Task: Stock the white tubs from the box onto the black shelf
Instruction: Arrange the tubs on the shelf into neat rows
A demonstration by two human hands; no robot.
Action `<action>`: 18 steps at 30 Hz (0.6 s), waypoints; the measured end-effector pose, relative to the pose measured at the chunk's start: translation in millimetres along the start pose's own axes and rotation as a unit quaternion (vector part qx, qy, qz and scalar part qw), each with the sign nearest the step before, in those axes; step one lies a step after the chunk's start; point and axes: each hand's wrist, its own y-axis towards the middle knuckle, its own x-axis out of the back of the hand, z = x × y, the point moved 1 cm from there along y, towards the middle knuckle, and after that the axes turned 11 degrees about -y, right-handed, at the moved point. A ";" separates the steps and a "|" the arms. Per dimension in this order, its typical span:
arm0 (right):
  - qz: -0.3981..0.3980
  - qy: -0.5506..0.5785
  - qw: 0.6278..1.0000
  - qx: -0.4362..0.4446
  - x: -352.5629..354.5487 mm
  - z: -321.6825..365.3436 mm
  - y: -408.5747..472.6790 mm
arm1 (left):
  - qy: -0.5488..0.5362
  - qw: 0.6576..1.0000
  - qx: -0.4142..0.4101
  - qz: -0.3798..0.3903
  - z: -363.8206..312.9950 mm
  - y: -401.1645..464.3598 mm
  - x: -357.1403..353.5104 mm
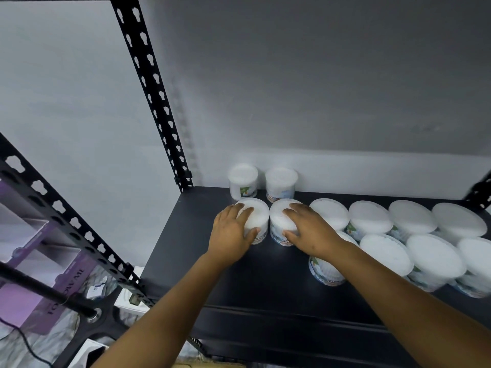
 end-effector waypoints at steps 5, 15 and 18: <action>-0.002 -0.003 1.000 -0.001 -1.4 -0.2 0.2 | -0.011 0.999 -0.027 0.026 4.7 1.2 -2.4; -0.008 -0.002 1.000 0.003 -1.3 -0.3 -0.1 | -0.004 1.000 0.001 0.008 6.2 2.0 -4.4; -0.007 -0.005 1.000 0.010 -0.5 -0.5 0.4 | 0.003 1.000 -0.006 0.001 8.5 3.4 -3.8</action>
